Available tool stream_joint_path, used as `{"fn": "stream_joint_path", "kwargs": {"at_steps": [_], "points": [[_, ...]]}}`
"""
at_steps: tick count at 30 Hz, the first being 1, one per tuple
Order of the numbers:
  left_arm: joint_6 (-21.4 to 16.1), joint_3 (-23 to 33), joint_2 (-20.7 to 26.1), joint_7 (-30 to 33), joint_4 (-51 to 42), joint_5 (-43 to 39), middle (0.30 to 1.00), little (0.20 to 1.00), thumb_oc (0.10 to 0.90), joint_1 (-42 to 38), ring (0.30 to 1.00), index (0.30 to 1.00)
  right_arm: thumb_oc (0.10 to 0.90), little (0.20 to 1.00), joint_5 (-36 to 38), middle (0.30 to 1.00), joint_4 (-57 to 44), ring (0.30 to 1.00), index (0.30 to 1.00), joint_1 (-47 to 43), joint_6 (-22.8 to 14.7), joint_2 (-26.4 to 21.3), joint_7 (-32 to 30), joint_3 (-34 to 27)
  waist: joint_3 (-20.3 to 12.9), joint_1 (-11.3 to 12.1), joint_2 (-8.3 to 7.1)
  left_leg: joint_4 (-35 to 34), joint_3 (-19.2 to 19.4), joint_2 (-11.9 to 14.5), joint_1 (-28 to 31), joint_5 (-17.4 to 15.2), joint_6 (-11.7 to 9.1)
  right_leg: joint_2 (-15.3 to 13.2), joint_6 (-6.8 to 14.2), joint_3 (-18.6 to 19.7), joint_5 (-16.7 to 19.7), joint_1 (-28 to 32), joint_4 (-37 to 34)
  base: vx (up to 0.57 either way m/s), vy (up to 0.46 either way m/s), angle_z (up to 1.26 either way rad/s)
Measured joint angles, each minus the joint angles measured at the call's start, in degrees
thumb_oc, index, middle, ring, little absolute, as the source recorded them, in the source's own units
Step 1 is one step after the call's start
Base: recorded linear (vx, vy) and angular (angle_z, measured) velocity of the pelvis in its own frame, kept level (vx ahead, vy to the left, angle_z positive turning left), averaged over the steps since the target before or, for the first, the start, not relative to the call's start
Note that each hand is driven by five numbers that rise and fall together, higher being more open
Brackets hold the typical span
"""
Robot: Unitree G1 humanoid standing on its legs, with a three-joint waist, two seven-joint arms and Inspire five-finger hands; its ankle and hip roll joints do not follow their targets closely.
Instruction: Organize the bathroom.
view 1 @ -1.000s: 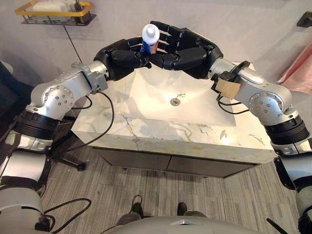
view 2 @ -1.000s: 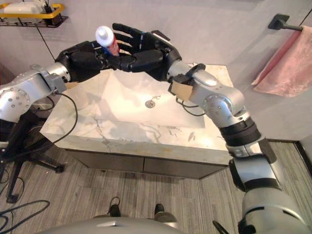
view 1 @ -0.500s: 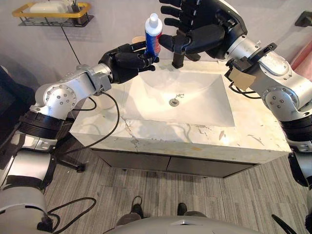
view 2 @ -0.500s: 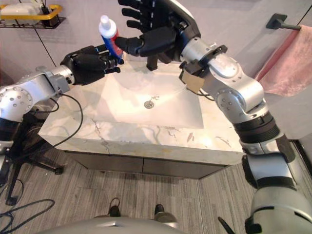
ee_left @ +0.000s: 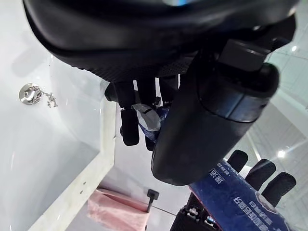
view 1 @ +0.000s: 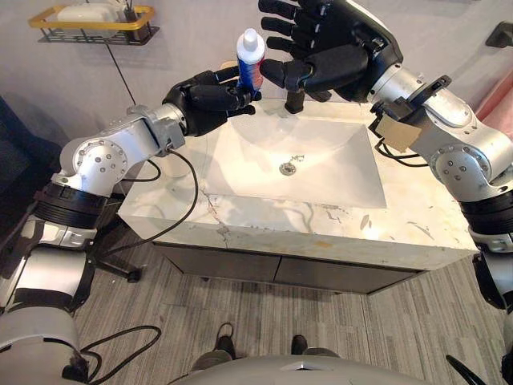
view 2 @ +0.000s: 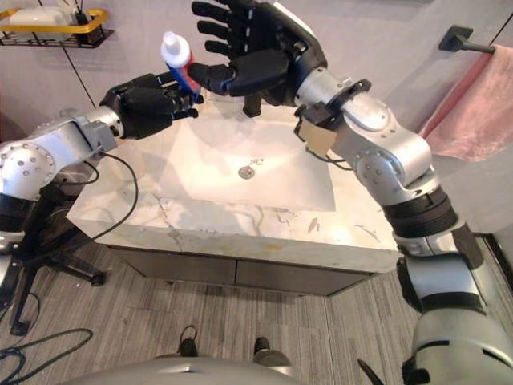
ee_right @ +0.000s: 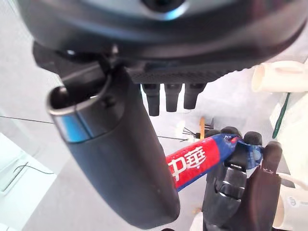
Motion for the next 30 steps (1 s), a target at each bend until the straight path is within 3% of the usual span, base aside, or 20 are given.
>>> {"fn": "stream_joint_path", "kwargs": {"at_steps": [30], "points": [[-0.3,0.3,-1.0,1.5,0.5,-2.2,0.3,0.3,0.4,2.9,0.3,0.3,0.8,0.9,-2.7,0.9,-2.9,0.9,0.9,1.6,1.3,0.1,6.1,-1.8,0.0,-1.2,-0.01,0.0,0.0,0.1,0.3,0.1,0.0,0.1,0.0,0.1,0.0,0.3,0.0,0.0,-0.001,0.0]]}}
